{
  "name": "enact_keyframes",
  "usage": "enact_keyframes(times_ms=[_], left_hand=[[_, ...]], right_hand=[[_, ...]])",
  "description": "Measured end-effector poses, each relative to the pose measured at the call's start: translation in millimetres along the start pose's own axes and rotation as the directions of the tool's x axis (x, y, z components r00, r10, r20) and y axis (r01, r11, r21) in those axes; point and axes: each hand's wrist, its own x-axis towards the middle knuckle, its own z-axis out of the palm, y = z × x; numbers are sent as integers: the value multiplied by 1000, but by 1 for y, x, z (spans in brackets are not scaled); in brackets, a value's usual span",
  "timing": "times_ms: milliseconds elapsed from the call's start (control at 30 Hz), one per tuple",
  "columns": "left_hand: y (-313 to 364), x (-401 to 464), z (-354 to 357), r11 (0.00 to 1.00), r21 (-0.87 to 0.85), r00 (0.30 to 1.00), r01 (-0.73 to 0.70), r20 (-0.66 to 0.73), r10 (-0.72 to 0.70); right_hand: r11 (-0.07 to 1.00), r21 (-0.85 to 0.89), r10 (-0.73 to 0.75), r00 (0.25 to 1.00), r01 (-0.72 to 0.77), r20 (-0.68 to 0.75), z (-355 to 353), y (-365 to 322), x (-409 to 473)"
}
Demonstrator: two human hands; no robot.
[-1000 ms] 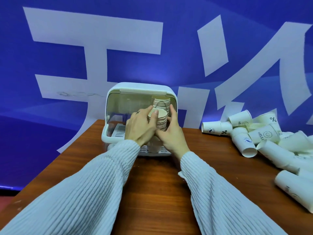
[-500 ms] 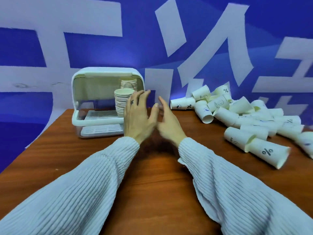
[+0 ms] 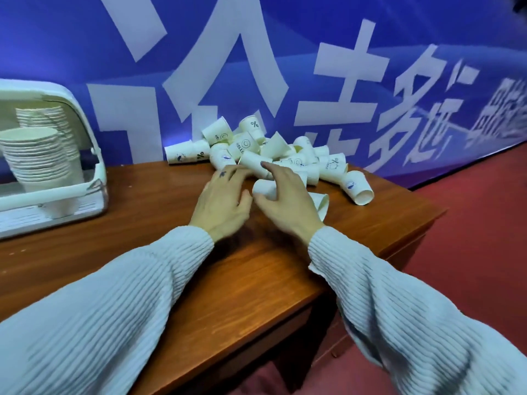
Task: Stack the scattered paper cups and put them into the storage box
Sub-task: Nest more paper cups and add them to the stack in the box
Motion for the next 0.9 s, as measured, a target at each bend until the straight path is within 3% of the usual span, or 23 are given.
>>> enact_keyframes(times_ms=[100, 300, 467, 667, 767, 900], left_hand=[[5, 16, 24, 991, 118, 986, -62, 164, 42], [11, 36, 54, 957, 273, 928, -99, 373, -10], [7, 32, 55, 847, 505, 963, -165, 267, 28], [-8, 20, 17, 880, 423, 968, -215, 215, 133], [-13, 9, -27, 880, 449, 985, -152, 143, 97], [-26, -11, -91, 876, 479, 997, 45, 39, -73]], right_hand=[[981, -170, 80, 992, -95, -94, -26, 43, -13], [954, -221, 220, 974, -204, 50, -44, 90, -31], [968, -112, 235, 967, -224, 97, -39, 88, -34], [990, 75, 107, 984, -118, 146, -27, 47, -30], [967, 238, 68, 993, -88, 92, -17, 14, -17], [940, 340, -66, 995, 37, 76, 4, -42, 4]])
